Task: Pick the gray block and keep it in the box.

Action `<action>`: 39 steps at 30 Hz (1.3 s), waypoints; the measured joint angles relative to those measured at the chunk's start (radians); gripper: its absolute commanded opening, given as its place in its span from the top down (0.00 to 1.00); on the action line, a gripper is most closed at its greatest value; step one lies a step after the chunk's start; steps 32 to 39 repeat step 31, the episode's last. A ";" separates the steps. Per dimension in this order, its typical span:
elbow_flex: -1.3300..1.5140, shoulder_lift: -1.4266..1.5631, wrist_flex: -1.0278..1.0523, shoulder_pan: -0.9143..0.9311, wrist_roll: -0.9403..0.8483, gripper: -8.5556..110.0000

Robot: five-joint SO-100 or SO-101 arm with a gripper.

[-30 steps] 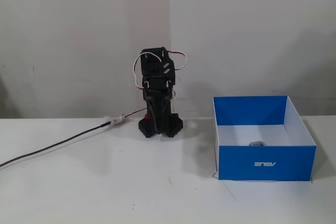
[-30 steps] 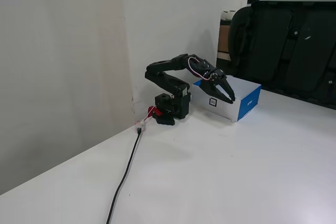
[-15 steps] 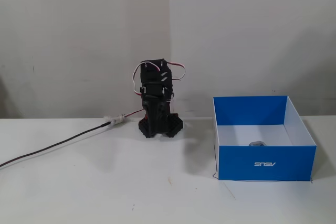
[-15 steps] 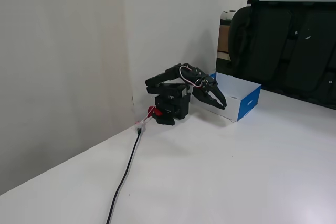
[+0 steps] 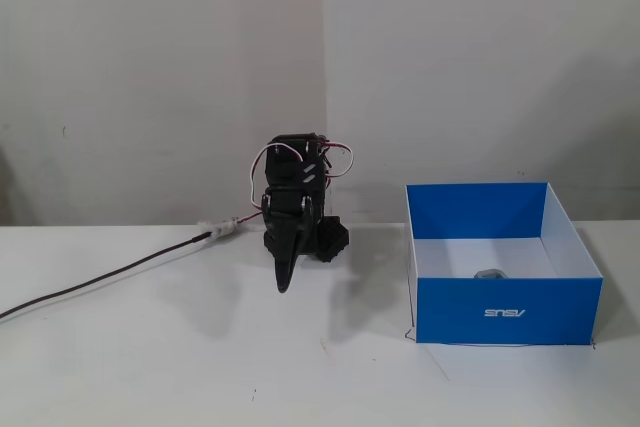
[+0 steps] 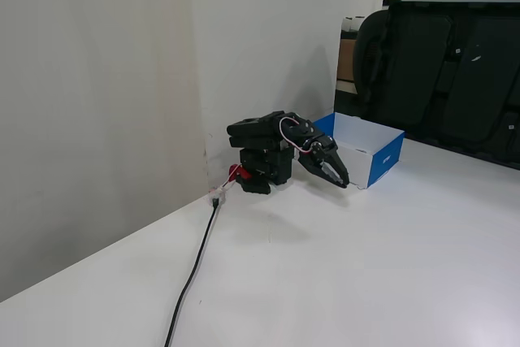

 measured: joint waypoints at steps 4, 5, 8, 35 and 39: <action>0.020 0.000 -0.034 0.008 0.046 0.93; 0.021 0.000 -0.034 0.015 0.055 0.93; 0.021 0.000 -0.034 0.014 0.057 0.91; 0.021 0.000 -0.055 0.092 0.044 0.93; 0.021 0.000 -0.055 0.092 0.044 0.93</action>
